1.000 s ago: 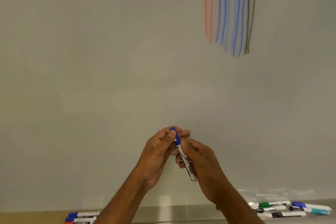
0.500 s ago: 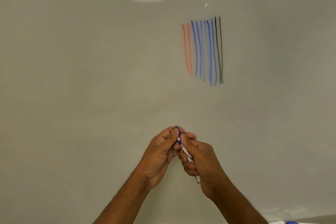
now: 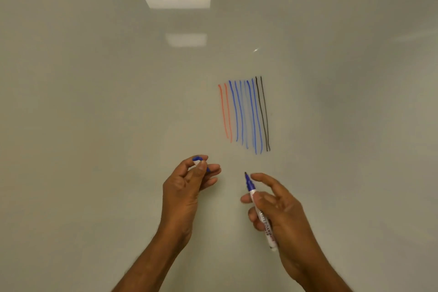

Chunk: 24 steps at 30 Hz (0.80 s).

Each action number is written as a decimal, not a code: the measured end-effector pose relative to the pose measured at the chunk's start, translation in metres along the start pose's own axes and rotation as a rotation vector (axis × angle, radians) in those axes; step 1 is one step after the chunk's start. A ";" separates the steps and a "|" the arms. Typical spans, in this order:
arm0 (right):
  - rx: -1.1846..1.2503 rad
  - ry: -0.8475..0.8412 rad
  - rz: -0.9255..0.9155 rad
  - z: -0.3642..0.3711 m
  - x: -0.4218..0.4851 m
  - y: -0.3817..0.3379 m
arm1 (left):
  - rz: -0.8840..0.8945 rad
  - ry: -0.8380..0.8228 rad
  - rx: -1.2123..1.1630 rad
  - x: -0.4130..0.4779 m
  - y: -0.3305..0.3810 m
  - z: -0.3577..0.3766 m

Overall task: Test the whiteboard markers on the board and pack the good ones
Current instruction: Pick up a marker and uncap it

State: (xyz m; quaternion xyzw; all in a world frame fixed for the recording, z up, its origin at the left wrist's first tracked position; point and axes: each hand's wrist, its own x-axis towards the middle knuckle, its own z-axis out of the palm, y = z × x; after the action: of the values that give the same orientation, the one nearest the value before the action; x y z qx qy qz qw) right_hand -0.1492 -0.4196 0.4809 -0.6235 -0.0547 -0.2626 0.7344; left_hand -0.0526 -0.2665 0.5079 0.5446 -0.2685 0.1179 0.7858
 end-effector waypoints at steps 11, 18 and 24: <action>0.365 0.041 -0.197 -0.031 0.058 -0.066 | 0.562 0.056 0.488 0.067 0.009 0.013; -0.149 0.345 -0.567 -0.023 0.090 -0.085 | 0.800 0.008 0.659 0.109 0.000 0.016; -0.285 0.321 -0.750 -0.025 0.129 -0.091 | 0.930 0.091 0.753 0.123 -0.009 0.017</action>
State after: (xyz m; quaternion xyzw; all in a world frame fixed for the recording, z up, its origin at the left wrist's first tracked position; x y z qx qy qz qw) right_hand -0.0862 -0.4919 0.6084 -0.6071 -0.1256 -0.6098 0.4938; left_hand 0.0480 -0.2986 0.5732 0.6055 -0.3844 0.5594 0.4154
